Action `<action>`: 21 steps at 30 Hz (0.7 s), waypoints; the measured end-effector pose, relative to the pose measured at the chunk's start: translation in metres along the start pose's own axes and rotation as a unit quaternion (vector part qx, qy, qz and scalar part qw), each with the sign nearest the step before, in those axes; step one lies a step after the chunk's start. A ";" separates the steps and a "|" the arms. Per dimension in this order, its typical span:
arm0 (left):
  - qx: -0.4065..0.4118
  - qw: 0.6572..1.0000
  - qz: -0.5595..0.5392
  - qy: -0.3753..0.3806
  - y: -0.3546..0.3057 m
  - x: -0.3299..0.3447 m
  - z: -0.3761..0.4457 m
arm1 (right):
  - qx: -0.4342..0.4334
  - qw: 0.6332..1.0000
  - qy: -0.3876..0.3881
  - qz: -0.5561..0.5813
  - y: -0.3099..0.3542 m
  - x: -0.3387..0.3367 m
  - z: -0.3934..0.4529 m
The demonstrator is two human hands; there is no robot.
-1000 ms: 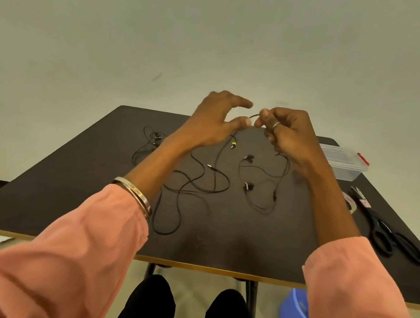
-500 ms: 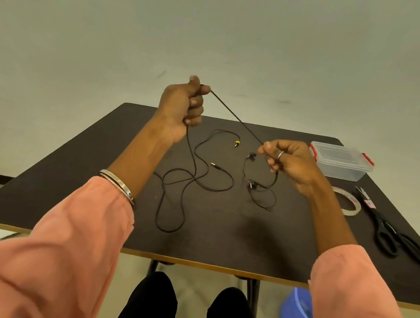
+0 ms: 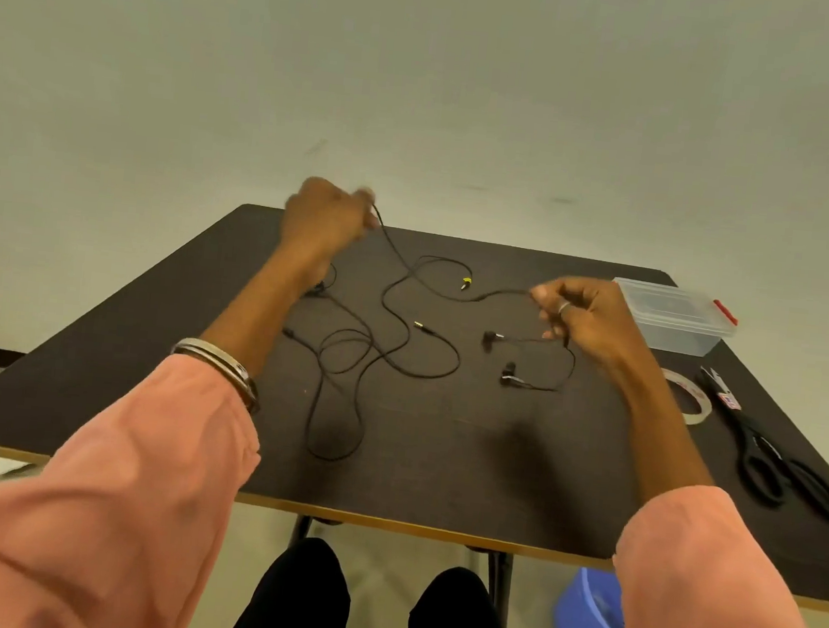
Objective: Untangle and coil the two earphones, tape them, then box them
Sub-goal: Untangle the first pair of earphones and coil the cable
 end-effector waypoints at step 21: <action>0.123 0.972 -0.044 0.197 -0.040 0.038 -0.019 | -0.113 0.993 -0.001 -0.020 0.071 -0.033 0.015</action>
Point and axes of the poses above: each hand's wrist, its own z-axis towards the middle knuckle, its own x-axis out of the palm, y = z × x, the point moved 8 cm from there along z, towards the middle knuckle, and after that the axes turned 3 degrees about z, right-handed, at the moved point
